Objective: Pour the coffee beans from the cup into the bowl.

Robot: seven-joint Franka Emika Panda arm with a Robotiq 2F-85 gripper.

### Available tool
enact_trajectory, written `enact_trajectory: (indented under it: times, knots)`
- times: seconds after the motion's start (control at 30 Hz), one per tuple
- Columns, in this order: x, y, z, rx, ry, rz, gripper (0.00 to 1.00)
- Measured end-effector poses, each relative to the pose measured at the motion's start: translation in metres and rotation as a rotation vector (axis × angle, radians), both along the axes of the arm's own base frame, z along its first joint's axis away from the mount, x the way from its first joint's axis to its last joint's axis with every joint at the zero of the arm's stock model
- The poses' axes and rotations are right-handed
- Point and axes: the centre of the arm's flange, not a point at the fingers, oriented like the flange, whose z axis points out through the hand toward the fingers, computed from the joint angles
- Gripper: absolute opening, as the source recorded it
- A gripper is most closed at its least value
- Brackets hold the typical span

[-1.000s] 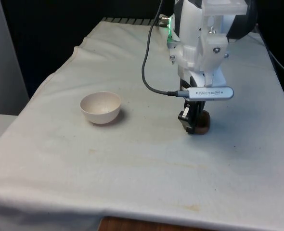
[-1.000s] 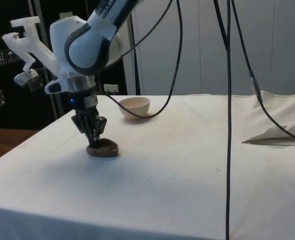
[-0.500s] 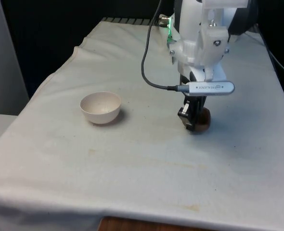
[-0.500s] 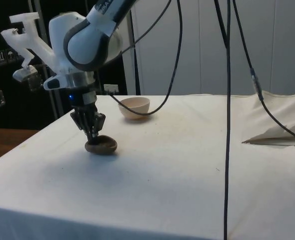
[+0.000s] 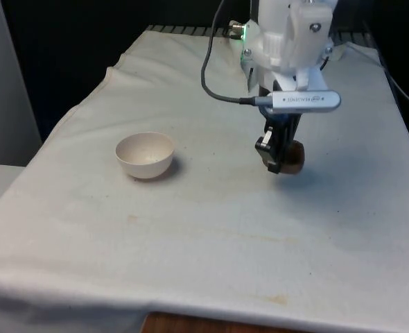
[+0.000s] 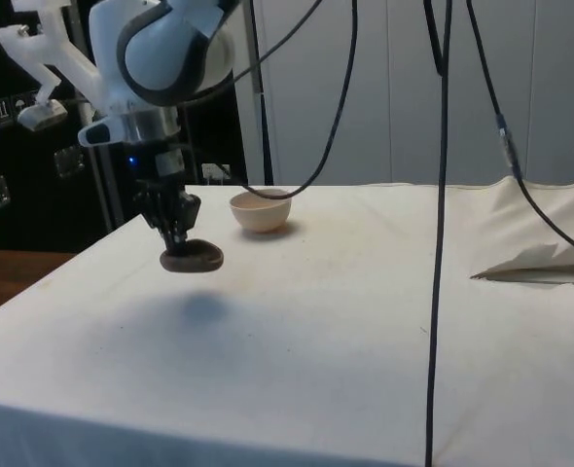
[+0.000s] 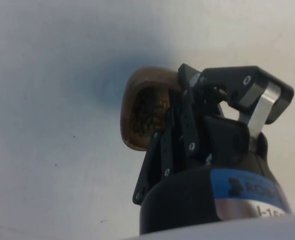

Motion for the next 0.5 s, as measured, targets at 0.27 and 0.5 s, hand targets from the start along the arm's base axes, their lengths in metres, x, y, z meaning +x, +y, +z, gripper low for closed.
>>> enact_trajectory:
  times: [0.27, 0.5]
  knots:
    - [0.000, -0.005, 0.021, -0.002, -0.003, -0.018, 0.00]
    - [0.000, -0.012, 0.037, -0.005, -0.006, -0.044, 0.00]
